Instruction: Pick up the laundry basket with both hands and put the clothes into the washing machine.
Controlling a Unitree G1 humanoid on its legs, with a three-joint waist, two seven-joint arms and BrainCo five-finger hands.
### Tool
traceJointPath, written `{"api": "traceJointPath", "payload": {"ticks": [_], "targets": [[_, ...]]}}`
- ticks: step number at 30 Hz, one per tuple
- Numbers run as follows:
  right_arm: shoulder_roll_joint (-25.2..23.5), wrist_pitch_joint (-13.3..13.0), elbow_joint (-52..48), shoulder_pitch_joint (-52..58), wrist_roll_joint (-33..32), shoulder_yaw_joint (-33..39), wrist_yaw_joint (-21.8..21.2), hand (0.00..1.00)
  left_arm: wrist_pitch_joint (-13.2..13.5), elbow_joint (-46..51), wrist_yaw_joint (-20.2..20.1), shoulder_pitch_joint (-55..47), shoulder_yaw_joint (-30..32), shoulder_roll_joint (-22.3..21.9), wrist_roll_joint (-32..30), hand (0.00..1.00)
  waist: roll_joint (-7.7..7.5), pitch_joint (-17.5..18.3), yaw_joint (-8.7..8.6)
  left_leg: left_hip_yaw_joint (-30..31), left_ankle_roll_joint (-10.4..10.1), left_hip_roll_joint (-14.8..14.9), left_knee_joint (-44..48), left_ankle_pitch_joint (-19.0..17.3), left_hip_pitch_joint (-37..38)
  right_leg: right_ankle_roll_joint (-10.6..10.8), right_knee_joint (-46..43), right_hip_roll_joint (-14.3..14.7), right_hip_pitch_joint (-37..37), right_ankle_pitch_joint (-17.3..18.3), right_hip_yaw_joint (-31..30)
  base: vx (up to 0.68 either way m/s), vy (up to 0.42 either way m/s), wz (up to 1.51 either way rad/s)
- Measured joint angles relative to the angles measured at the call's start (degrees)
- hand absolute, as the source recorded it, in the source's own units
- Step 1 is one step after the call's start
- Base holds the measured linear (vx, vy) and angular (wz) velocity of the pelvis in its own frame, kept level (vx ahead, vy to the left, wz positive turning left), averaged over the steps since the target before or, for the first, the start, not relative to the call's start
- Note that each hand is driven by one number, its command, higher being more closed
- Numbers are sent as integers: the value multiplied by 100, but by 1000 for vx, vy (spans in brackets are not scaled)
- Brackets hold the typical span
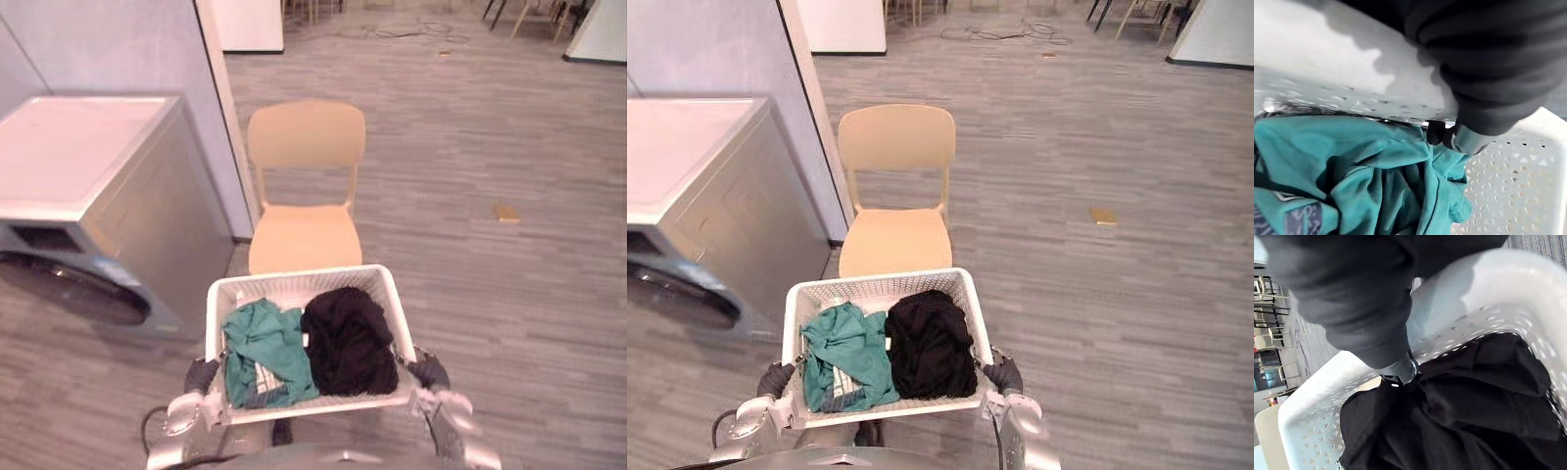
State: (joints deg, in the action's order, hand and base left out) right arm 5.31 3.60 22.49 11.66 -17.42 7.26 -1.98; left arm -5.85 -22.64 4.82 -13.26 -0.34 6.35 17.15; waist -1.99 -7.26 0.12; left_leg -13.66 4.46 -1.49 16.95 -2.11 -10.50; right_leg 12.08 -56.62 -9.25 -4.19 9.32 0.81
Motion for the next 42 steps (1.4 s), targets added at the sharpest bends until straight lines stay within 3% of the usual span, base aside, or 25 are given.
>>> {"api": "traceJointPath", "payload": {"ticks": [2,3,6,7,8,10,11,12,14,15,17,21,23,24,25,26,27,28,29,30,32,35,38,42], "targets": [[-17,22,114,32,2,-45,2,100,-70,-1,26,-47,-19,55,-1,100,40,-77,2,86,-16,-1,-59,-216,545,-465,-593,-93,-414,316,212,503,47,13],[-16,17,88,87,4,-100,-1,100,-69,26,56,-60,3,62,-1,100,106,-120,1,108,-26,33,-253,-263,913,-685,-301,-103,-654,553,404,436,13,0],[-17,0,12,-15,-4,-158,-2,100,-54,214,98,-13,35,112,-1,100,208,-183,-33,212,-100,99,-499,-453,1296,-822,1113,-74,-1115,729,714,324,-66,18],[-13,3,-26,-60,-8,-156,-2,100,-49,231,97,23,34,135,0,100,245,-196,-48,269,-201,148,-516,-573,1355,-782,2373,-9,-1079,470,817,283,-118,37],[-47,4,-110,-40,-7,-195,2,100,-40,255,95,-3,30,197,2,100,171,-147,-55,298,-324,107,-445,-776,1425,-898,3575,21,-939,-132,779,291,-138,40],[-30,2,-140,88,-8,-218,6,100,-42,254,99,-71,20,174,0,100,94,-82,-49,467,-497,173,11,-1253,1509,-1052,3519,-14,-788,-756,764,373,-240,40],[56,11,-148,117,-7,-256,17,100,-46,295,97,-229,25,53,-1,100,326,-21,-13,512,-661,453,320,-1475,1537,-1073,3460,176,-640,-535,925,416,-268,28],[98,10,-171,107,-7,-258,21,100,-45,321,97,-293,29,-1,-1,100,424,9,-10,492,-704,561,648,-1516,1414,-1088,3502,265,-571,-456,988,400,-220,26],[263,12,-578,180,-17,-257,52,100,-45,462,98,-335,33,-239,4,100,608,-60,-14,357,-710,1048,2404,-1198,658,-1236,3563,393,-308,-276,1289,440,-235,38],[296,-1,-665,197,-20,-252,69,100,-45,486,97,-340,34,-286,7,100,647,-82,-12,336,-715,1166,2771,-1004,465,-1229,3566,420,-224,-268,1360,338,-173,30],[321,-7,-841,193,-23,-257,125,100,-44,549,88,-338,31,-316,16,100,611,-140,41,220,-704,1447,3702,-332,56,-1289,3763,442,105,-181,1429,311,-67,10],[318,-7,-987,105,-57,-258,132,100,-30,669,96,-199,60,-281,72,100,616,-156,47,207,-754,1636,3546,-743,-188,-1228,4122,292,345,-224,1336,250,18,-8],[317,-1,-1046,28,-65,-274,131,100,-29,692,93,-148,122,-282,78,100,594,-170,45,299,-784,1783,2678,-787,-112,-1091,4283,174,416,-309,1212,182,120,-24],[319,0,-1045,-64,-67,-274,131,100,-28,782,95,-132,139,-283,79,100,591,-175,19,399,-837,1848,1747,-753,6,-1004,4351,101,385,-362,1130,118,219,-31],[328,-2,-1041,-97,-70,-270,131,100,-22,875,97,-131,142,-282,79,100,607,-168,4,551,-983,1837,958,-655,125,-937,4354,46,301,-402,1064,113,332,-49],[377,-12,-1056,-124,-81,-276,122,100,2,943,99,-106,143,-281,79,100,676,-154,4,700,-1196,1850,181,-317,261,-815,4361,16,177,-446,937,81,342,-48],[405,-14,-1084,-155,-83,-276,118,100,3,974,97,-83,140,-288,79,100,749,-153,4,692,-1253,1868,-52,-39,304,-677,4378,7,134,-454,885,91,443,-48],[441,-17,-1172,-171,-83,-251,119,100,4,986,88,-5,112,-298,79,100,886,-183,-57,564,-1601,1877,-234,-35,369,-417,4365,-50,73,-452,797,85,504,-16],[282,-4,-1163,-187,-79,-177,138,100,6,974,103,193,123,-131,72,100,626,-295,-152,455,-1508,1557,-218,-153,345,-295,4330,-370,8,-484,732,64,484,-5],[200,-5,-1211,-166,-79,-153,134,100,10,993,96,240,93,-33,72,100,506,-339,-153,370,-1410,1430,-212,-214,326,-262,4394,-486,-7,-539,712,22,398,-6],[41,39,-1230,-46,-74,-304,119,100,24,1009,81,265,21,369,75,100,205,-378,-91,50,-1182,1184,11,-415,223,-180,4853,-733,-13,-1035,558,17,321,-40],[-6,58,-1243,-153,-71,-281,121,100,24,1120,76,349,15,474,75,100,215,-470,-67,-227,-1032,1178,370,-600,-76,-117,5105,-783,-287,-1544,479,-22,247,-52],[23,55,-1264,-362,-75,-4,138,100,24,1126,80,1028,-219,638,68,100,201,-650,-141,-209,-966,1154,678,-640,-611,-39,5205,-837,-618,-1641,561,-111,75,0],[301,2,-1515,-685,-138,257,241,100,26,1040,135,2046,-525,768,56,100,188,-976,-209,-73,-1024,1253,834,-595,-1162,62,5324,-727,-970,-1689,598,-155,-38,1]]}}
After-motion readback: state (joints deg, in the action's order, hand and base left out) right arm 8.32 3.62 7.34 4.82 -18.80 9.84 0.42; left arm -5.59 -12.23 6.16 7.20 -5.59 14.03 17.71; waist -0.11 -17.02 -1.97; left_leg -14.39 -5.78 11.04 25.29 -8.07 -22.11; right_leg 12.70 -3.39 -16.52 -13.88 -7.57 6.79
